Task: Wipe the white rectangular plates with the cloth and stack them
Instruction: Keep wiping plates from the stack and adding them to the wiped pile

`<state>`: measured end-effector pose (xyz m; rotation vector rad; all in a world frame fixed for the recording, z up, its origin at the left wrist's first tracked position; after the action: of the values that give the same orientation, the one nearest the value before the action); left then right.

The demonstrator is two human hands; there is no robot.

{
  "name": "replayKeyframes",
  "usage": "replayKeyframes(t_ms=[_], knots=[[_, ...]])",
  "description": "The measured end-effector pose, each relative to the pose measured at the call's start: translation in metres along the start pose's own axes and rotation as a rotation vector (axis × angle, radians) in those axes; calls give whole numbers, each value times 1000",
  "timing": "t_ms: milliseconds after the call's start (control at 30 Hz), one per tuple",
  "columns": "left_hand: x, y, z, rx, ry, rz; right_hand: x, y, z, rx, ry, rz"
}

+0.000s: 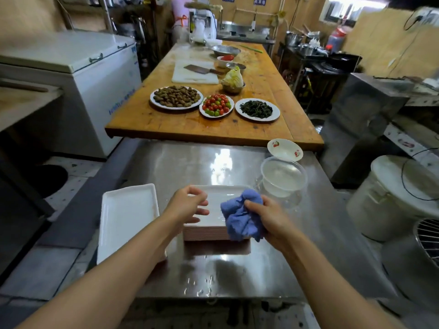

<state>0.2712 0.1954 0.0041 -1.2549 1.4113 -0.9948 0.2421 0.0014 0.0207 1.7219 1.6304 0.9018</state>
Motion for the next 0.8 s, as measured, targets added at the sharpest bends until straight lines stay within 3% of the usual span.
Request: replayKeyframes(t_ms=[200, 333, 433, 500, 633, 700, 800], knots=[[-35, 13, 0, 44, -73, 147, -34, 33, -9, -332, -493, -333], [-45, 29, 4, 41, -88, 293, -19, 58, 2, -541, -720, -741], [-49, 44, 9, 13, -90, 407, 4, 24, 48, -342, -524, -1055], [-51, 51, 12, -3, -94, 475, 12, -2, 66, -236, -373, -1125], [-49, 61, 18, -29, -89, 537, -8, 18, 56, -429, -530, -938], [-45, 63, 19, -31, -75, 556, -2, 16, 61, -494, -410, -1026], [-39, 64, 22, -21, -73, 552, 8, -16, 74, -420, -198, -1305]])
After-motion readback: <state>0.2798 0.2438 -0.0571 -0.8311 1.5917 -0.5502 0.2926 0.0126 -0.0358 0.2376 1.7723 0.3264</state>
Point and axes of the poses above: each hand's wrist, its own z-axis towards the middle knuckle, its own x-axis out of the palm, y = z × x, the point moved 10 cm from there along z, towards the middle knuckle, and after that the axes turned 12 degrees about x, right-handed, at the moved point
